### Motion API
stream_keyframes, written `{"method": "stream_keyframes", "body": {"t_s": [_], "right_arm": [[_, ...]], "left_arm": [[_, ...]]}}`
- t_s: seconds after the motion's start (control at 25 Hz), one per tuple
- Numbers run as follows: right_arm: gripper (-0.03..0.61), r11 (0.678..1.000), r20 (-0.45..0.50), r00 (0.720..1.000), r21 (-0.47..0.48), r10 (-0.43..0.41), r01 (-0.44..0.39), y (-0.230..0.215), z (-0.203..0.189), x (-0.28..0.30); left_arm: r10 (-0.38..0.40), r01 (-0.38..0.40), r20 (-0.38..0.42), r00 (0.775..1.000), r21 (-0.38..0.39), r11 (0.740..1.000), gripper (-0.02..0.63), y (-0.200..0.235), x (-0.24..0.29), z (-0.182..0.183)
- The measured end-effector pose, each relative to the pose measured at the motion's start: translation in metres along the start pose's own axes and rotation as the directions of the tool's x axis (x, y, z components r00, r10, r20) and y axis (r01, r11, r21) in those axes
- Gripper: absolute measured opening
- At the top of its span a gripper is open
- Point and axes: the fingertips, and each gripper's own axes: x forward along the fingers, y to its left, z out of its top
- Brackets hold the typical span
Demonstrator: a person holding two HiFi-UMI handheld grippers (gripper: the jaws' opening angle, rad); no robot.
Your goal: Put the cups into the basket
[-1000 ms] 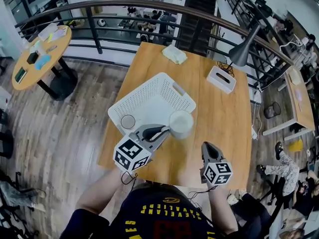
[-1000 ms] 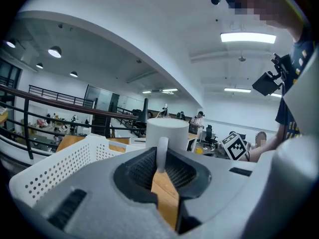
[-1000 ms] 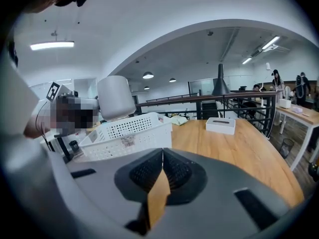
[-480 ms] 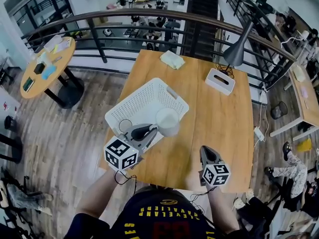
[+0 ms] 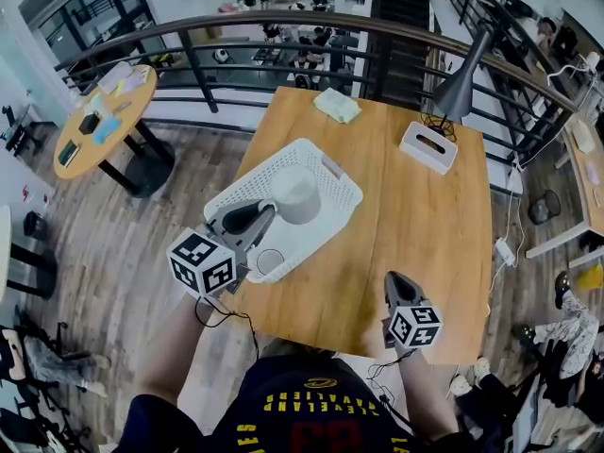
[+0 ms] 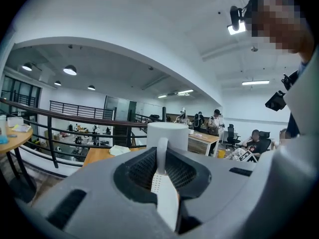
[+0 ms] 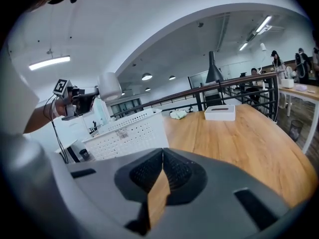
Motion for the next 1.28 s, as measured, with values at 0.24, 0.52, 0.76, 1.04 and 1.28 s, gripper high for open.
{"method": "stream_keyframes", "body": {"t_s": [0.24,0.52,0.76,1.04,1.28], "right_arm": [[0.014,0.999,0.002,1.000,0.022,-0.026,0.026,-0.011,0.003,0.005],[0.014,0.993,-0.003,0.995,0.056,-0.104,0.104,-0.020,0.012,0.016],[0.014,0.987,-0.037,0.989,0.073,-0.143,0.146,-0.021,0.014,0.036],[0.014,0.980,-0.061,0.982,0.085,-0.178,0.183,-0.029,0.014,0.053],[0.014,0.981,-0.066,0.985,0.098,-0.161,0.167,-0.029,0.014,0.073]], "left_arm": [[-0.010,0.009,0.016,1.000,0.041,0.999,0.051,0.032,0.024,0.034],[-0.172,0.176,-0.042,0.984,0.122,0.977,0.051,0.045,0.080,0.017],[-0.264,0.275,-0.111,0.958,0.098,0.956,0.051,0.054,0.118,-0.053],[-0.255,0.282,-0.270,0.928,0.065,0.957,0.051,0.071,0.134,-0.131],[-0.262,0.303,-0.367,0.893,0.058,0.951,0.051,0.065,0.151,-0.171]]}}
